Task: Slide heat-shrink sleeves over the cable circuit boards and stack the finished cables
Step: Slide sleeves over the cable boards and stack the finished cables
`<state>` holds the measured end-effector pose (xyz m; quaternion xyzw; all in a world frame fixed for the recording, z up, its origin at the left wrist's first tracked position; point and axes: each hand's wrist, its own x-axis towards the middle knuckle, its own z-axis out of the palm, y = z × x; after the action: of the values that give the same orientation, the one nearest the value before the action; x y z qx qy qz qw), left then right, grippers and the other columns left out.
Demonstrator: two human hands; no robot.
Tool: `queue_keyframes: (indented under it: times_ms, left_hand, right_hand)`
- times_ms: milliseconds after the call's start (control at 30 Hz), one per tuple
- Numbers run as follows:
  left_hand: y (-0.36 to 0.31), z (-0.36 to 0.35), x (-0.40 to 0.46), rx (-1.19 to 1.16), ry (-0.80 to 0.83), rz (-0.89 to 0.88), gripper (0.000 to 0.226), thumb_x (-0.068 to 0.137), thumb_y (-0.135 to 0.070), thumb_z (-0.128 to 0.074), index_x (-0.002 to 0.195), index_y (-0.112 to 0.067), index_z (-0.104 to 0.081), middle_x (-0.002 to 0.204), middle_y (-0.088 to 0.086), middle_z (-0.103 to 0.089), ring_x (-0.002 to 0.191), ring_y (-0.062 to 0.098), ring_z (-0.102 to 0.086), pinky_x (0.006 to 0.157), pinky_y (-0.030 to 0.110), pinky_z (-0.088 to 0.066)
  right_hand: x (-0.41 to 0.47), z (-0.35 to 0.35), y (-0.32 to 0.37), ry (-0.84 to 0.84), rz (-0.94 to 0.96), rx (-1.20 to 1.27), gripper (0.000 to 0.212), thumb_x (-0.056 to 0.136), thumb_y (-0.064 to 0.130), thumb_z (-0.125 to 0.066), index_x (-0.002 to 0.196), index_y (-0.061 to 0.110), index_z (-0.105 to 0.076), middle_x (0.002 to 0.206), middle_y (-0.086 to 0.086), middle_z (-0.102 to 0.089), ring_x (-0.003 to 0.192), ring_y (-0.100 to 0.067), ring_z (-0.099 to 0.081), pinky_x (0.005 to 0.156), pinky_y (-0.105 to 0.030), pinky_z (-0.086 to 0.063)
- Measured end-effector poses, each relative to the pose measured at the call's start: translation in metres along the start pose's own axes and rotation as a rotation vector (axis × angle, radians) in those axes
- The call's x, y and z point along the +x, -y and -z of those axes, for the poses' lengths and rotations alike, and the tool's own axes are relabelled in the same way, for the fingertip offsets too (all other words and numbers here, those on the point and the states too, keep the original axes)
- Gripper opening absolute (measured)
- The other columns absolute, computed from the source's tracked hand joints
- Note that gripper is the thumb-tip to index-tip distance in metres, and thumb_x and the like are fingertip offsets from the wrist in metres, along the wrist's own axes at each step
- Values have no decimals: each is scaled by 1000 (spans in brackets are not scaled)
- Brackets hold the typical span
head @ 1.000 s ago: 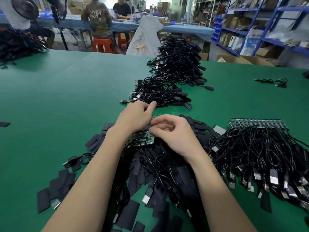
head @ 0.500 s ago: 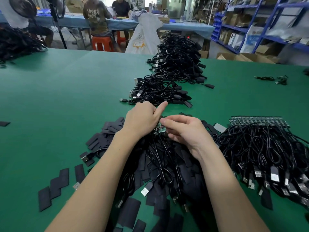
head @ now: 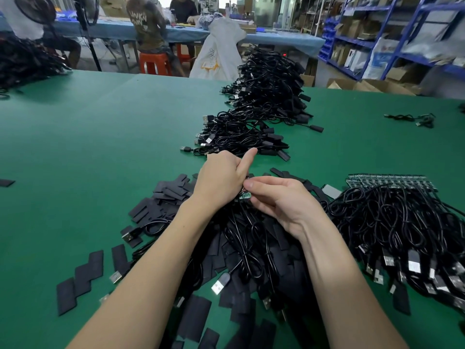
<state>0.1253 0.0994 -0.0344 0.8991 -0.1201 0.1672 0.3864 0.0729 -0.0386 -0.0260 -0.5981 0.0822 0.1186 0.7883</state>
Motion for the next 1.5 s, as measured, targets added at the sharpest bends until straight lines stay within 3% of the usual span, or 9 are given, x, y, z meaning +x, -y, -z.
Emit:
queue_keyframes:
  times_ms: [167,367,600,700,900,1067,1200,1333,1500]
  left_hand:
    - [-4,-2,-1,-76,-7,-41,75,106,-43,-44,50,6,-48,52,23,-57,49,31,-50,56,36,-40]
    - [-8,2,-3,-129,21,-36,73,107,-38,-46,40,-10,-42,35,-5,-43,39,10,-44,49,14,-32]
    - [-8,13,1,-137,138,9,70,106,-45,-44,45,-10,-38,40,-6,-30,41,13,-29,47,22,-29]
    - [-5,22,2,-93,190,62,71,108,-47,-35,45,-19,-55,45,-11,-54,48,0,-50,58,9,-34]
    - [-14,42,5,-508,342,127,32,104,-39,-52,90,-16,-68,84,-9,-68,73,7,-61,80,31,-49]
    - [-15,37,-2,-617,505,182,13,95,-18,-70,102,-9,-65,82,5,-69,78,21,-65,80,40,-51]
    - [-18,36,-3,-599,494,233,4,95,-12,-69,96,-9,-66,73,3,-69,70,17,-63,66,25,-54]
    - [-20,35,-1,-559,484,289,13,91,-23,-74,95,-12,-67,74,4,-66,64,15,-57,62,23,-49]
    - [-22,33,0,-501,420,271,18,84,-16,-81,93,-15,-66,77,1,-64,54,8,-52,52,17,-45]
  right_hand:
    - [-1,4,0,34,-34,96,16,69,5,-81,84,3,-76,75,-3,-74,62,-5,-67,61,-16,-56]
    - [-2,4,0,66,-61,145,23,57,10,-82,80,4,-78,76,-3,-74,62,-6,-67,60,-16,-56]
    - [-5,0,2,106,-30,110,19,63,16,-83,82,11,-79,75,3,-73,61,-4,-65,60,-16,-56]
    - [-6,2,9,69,29,49,23,69,20,-83,91,15,-77,78,5,-73,61,-4,-64,56,-15,-53]
    - [-4,4,14,-58,117,145,11,86,17,-78,96,17,-74,75,6,-72,60,-5,-65,51,-15,-50]
    - [-5,14,15,-74,87,80,20,89,32,-76,103,17,-75,92,3,-79,75,-11,-75,58,-18,-55]
    - [-5,31,20,-128,128,-90,19,93,32,-73,105,17,-72,94,0,-80,74,-10,-75,56,-17,-54]
    - [-2,50,14,-289,308,-672,5,88,32,-76,89,27,-75,78,18,-76,57,7,-60,57,-12,-44]
    - [4,43,1,-239,372,-1131,14,78,37,-84,85,33,-72,81,20,-73,81,5,-65,78,-22,-51]
